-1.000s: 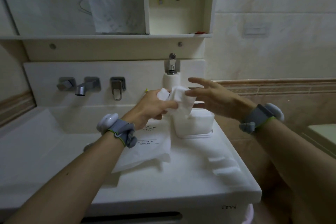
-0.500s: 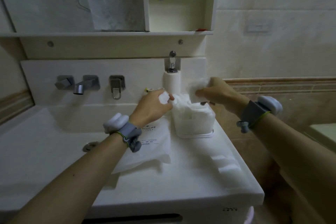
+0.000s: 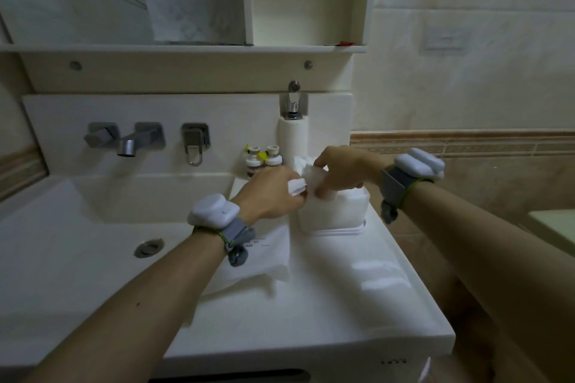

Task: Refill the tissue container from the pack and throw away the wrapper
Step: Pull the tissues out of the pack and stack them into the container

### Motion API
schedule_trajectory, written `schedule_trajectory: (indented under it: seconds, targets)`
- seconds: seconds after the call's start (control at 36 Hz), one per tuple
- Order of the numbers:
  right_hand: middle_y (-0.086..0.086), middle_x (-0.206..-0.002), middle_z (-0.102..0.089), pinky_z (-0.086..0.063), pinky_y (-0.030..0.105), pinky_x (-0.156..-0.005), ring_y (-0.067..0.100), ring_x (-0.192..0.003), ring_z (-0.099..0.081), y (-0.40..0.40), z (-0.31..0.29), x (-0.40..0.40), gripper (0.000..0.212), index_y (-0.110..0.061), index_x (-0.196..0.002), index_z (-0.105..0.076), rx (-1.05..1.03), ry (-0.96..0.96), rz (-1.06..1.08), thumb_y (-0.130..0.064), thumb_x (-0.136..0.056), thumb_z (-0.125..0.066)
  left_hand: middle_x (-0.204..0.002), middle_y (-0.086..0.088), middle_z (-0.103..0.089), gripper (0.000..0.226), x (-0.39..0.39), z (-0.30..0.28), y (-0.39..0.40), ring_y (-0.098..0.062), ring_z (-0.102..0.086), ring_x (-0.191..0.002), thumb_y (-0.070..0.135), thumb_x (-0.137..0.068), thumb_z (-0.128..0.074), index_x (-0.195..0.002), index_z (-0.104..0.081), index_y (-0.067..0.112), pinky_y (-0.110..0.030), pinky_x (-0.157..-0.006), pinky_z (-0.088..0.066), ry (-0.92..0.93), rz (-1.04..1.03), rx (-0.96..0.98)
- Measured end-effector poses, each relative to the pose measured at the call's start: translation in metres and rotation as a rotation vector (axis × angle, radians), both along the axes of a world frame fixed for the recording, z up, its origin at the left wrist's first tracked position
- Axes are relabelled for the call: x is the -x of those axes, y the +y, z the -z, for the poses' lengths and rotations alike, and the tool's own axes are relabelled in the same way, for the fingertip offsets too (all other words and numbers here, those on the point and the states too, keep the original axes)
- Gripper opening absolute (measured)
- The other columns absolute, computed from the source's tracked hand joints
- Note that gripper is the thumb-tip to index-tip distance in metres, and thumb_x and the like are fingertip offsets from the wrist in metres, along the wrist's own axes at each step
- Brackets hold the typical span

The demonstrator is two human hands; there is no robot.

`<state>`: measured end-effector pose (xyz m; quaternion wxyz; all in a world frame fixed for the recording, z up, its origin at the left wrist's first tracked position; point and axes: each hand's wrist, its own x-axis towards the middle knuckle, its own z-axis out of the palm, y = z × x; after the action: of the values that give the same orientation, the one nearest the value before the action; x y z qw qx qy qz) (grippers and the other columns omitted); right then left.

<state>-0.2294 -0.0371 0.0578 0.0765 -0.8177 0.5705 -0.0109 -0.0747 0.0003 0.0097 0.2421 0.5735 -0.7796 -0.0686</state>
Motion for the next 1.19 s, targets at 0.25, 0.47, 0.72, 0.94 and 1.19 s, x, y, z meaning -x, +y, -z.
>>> schedule_trajectory:
  seconds: [0.25,0.47,0.72,0.94,1.19]
  targets:
    - [0.007,-0.118,-0.064,-0.057,0.026,-0.064,0.02,-0.083,-0.066,-0.005,0.009,-0.005,0.058,-0.026,-0.142,-0.046,-0.008,0.13,-0.079,-0.031,-0.088,-0.067,-0.108,0.006,-0.057,0.054,0.0,0.0,-0.006,-0.013,-0.054,-0.095,0.039,-0.074,-0.078,-0.117,-0.05,0.021,-0.026,-0.072,-0.041,0.26,-0.043,-0.094]
    - [0.01,-0.103,-0.07,-0.049,0.019,-0.049,0.013,-0.059,-0.053,-0.012,-0.005,0.003,0.044,-0.023,-0.129,-0.059,-0.19,0.072,-0.101,-0.033,-0.087,-0.069,-0.098,0.002,-0.061,0.048,0.001,0.004,-0.014,-0.017,-0.056,-0.086,0.043,-0.068,-0.078,-0.107,-0.062,0.018,-0.029,-0.065,-0.043,0.129,-0.018,-0.096]
    - [0.004,-0.085,-0.069,-0.049,0.021,-0.053,0.011,-0.049,-0.051,-0.006,0.006,0.005,0.048,-0.023,-0.139,-0.051,-0.185,0.052,-0.1,-0.034,-0.094,-0.061,-0.115,0.007,-0.056,0.054,0.002,-0.006,-0.007,-0.014,-0.054,-0.105,0.035,-0.075,-0.077,-0.124,-0.057,0.026,-0.027,-0.085,-0.045,0.008,0.054,-0.105]
    - [0.001,-0.066,-0.056,-0.049,0.023,-0.053,0.009,-0.043,-0.053,0.011,-0.006,0.016,0.025,-0.018,-0.095,-0.063,-0.393,-0.123,-0.061,-0.035,-0.102,-0.046,-0.112,0.001,-0.06,0.051,0.003,-0.005,-0.01,-0.019,-0.056,-0.098,0.029,-0.073,-0.075,-0.121,-0.059,0.024,-0.033,-0.083,-0.051,-0.102,0.049,-0.124]
    - [-0.004,-0.077,-0.071,-0.039,0.021,-0.043,0.009,-0.043,-0.039,0.002,-0.001,0.02,0.034,-0.02,-0.109,-0.07,-0.234,-0.31,-0.031,-0.044,-0.098,-0.049,-0.103,-0.023,-0.069,0.022,0.005,-0.02,-0.005,-0.022,-0.057,-0.06,-0.003,-0.085,-0.048,-0.106,-0.055,0.001,-0.027,-0.05,-0.039,0.899,0.043,-0.277]
